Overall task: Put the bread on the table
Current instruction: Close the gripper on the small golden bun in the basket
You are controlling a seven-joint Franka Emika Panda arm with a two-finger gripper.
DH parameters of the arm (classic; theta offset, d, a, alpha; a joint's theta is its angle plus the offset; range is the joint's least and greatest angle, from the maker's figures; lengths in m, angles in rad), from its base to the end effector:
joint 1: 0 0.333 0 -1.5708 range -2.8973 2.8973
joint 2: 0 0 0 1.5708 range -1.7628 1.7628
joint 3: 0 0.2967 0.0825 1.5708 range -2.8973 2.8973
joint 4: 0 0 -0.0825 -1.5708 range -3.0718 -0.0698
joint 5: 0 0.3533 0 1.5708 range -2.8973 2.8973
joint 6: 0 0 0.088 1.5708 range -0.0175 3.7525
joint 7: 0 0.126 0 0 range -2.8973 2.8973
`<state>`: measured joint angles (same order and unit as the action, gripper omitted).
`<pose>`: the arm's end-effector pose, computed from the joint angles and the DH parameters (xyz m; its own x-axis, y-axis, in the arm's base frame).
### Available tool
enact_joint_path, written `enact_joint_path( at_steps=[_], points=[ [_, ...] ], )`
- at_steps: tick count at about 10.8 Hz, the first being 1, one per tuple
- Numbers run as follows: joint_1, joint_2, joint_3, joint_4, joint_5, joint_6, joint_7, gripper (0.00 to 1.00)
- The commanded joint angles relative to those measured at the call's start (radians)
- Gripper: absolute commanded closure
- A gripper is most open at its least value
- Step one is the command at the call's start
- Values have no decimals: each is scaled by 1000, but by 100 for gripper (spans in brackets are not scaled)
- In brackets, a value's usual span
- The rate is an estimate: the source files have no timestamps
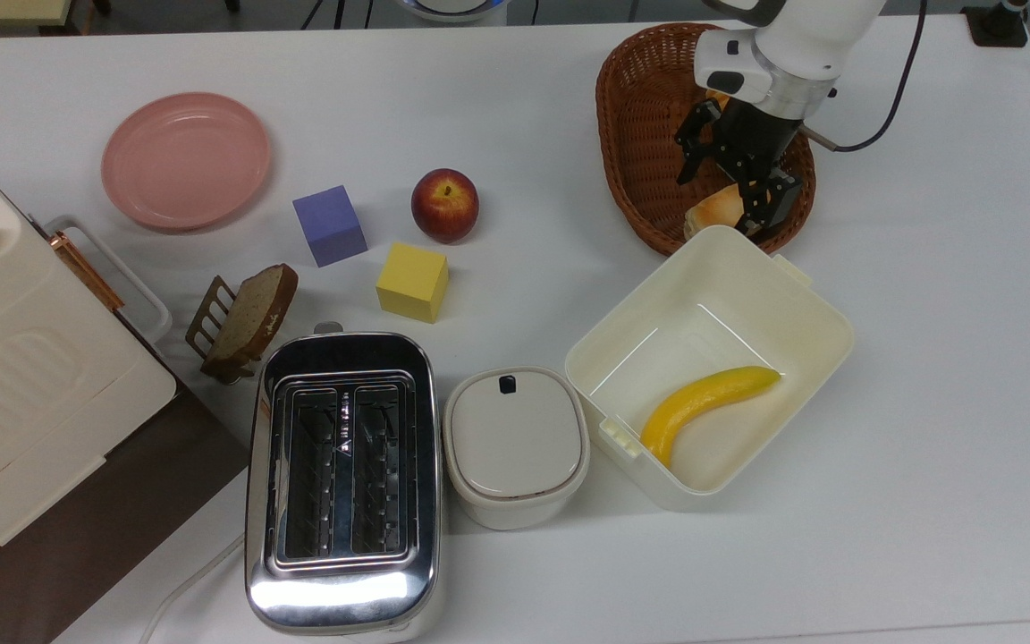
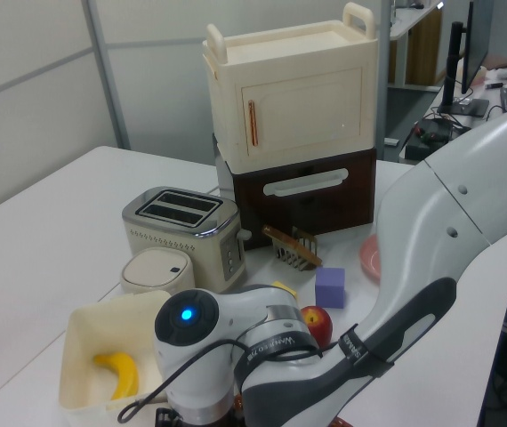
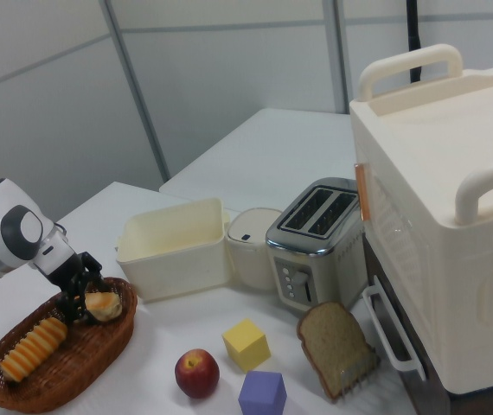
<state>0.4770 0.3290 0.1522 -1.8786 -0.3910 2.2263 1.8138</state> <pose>0.4975 0.3349 0.3231 0.5504 -0.7951 0.2547 -0.8117 -0.5810 -0.0596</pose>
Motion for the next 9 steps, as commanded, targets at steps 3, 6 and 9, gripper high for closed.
enact_joint_path(
  at_steps=[3,6,9],
  points=[
    [8,27,20,9,-54,19,18,20],
    [0,33,35,9,-86,19,18,81],
    [0,39,36,9,-124,19,16,87]
  ],
)
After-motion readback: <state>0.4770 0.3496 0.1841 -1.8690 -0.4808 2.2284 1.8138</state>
